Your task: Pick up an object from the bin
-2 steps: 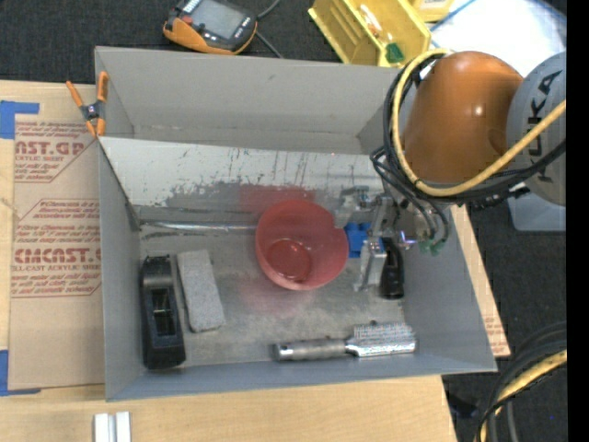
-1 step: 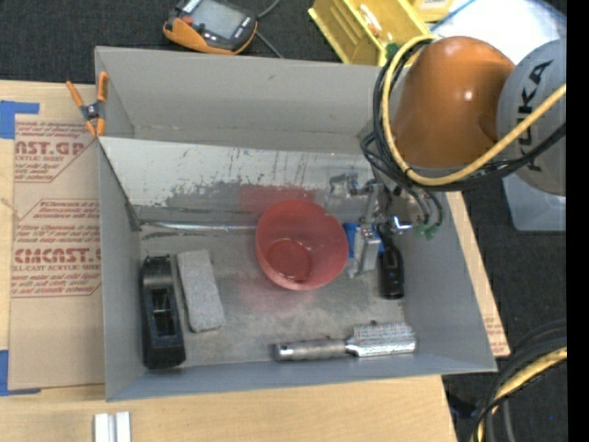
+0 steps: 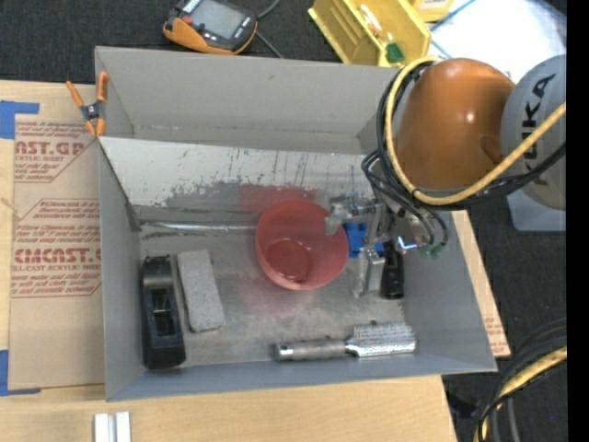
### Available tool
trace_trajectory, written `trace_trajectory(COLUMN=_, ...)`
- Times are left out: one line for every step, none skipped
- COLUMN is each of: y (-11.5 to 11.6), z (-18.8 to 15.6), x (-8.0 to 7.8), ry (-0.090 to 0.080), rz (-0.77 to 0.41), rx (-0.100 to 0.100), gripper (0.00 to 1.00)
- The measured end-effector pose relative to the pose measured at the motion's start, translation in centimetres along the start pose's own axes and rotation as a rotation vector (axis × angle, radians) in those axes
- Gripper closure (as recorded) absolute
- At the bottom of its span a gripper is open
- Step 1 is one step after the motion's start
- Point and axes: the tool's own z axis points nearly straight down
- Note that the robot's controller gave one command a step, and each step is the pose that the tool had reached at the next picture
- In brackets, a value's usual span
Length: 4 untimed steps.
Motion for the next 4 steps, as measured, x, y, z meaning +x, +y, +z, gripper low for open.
trace_trajectory(y=-0.1, z=1.8, x=-1.9, ry=-0.019, rz=-0.042, rx=0.003, gripper=0.00)
trace_trajectory(y=-1.7, z=-1.8, x=3.2, ry=-0.012, rz=-0.318, rx=0.002, gripper=0.00)
trace_trajectory(y=-1.0, z=1.8, x=0.6, ry=-0.018, rz=0.052, rx=0.000, gripper=0.00)
trace_trajectory(y=-0.7, z=2.9, x=0.3, ry=-0.014, rz=0.207, rx=-0.002, gripper=0.00)
